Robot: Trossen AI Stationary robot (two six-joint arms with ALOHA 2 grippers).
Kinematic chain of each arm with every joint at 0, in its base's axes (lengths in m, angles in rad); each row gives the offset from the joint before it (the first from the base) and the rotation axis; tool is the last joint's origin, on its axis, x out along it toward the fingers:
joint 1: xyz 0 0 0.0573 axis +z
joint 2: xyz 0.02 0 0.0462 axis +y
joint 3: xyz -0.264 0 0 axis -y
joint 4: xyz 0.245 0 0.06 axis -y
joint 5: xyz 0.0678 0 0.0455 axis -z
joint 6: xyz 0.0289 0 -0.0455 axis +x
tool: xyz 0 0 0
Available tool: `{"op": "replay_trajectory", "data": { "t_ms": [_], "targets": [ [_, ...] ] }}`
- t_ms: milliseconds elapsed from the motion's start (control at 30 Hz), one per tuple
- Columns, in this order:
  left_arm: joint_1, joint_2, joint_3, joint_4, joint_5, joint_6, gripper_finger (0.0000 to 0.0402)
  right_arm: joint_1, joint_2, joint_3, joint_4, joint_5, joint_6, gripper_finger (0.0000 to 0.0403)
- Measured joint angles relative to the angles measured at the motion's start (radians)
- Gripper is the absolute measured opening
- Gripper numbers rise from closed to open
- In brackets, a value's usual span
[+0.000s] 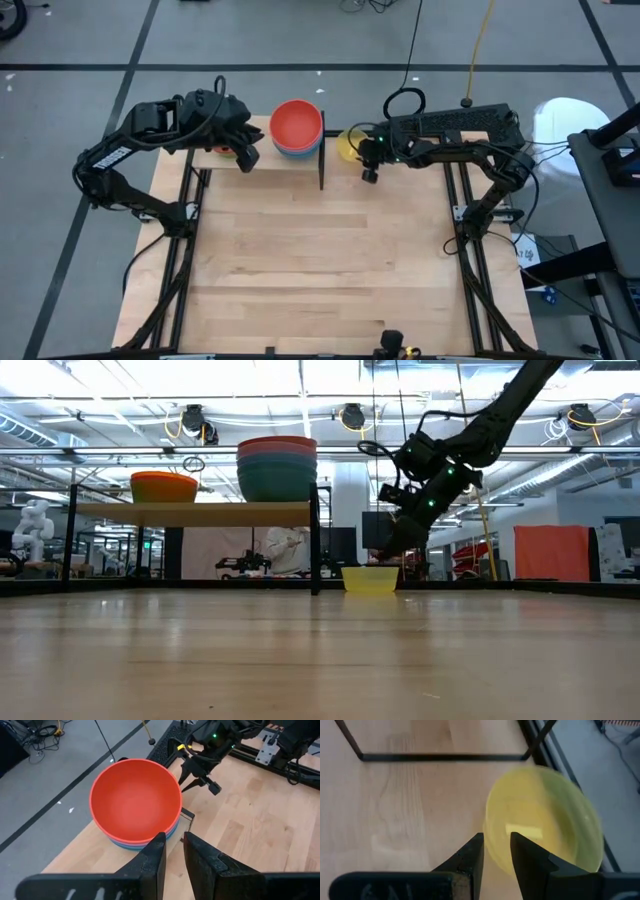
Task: Place and stack bowls onto a shelf
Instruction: Stack the yellow bowl on top of the orange bowl on the shelf
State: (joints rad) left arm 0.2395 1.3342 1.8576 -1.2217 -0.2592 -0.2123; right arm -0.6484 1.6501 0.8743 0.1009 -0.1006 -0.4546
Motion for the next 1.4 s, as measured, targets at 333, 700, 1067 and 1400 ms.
{"op": "replay_trajectory", "data": {
  "t_ms": [333,700,1067,1400],
  "targets": [
    [0.000,0.000,0.000,0.000,0.000,-0.001,0.0074,-0.007,0.013,0.022,-0.084,-0.004,-0.060,0.0089],
    [0.000,0.000,0.000,0.000,0.000,-0.001,0.0074,-0.005,0.034,0.035,-0.074,0.023,-0.133,0.0089],
    [0.000,0.000,0.000,-0.001,0.000,-0.001,0.0074,-0.025,0.034,0.062,-0.070,0.019,-0.164,0.0089],
    [0.000,0.000,0.000,-0.001,0.000,-0.001,0.0074,-0.022,0.034,0.062,-0.068,-0.058,-0.149,0.0089]
  ]
}}
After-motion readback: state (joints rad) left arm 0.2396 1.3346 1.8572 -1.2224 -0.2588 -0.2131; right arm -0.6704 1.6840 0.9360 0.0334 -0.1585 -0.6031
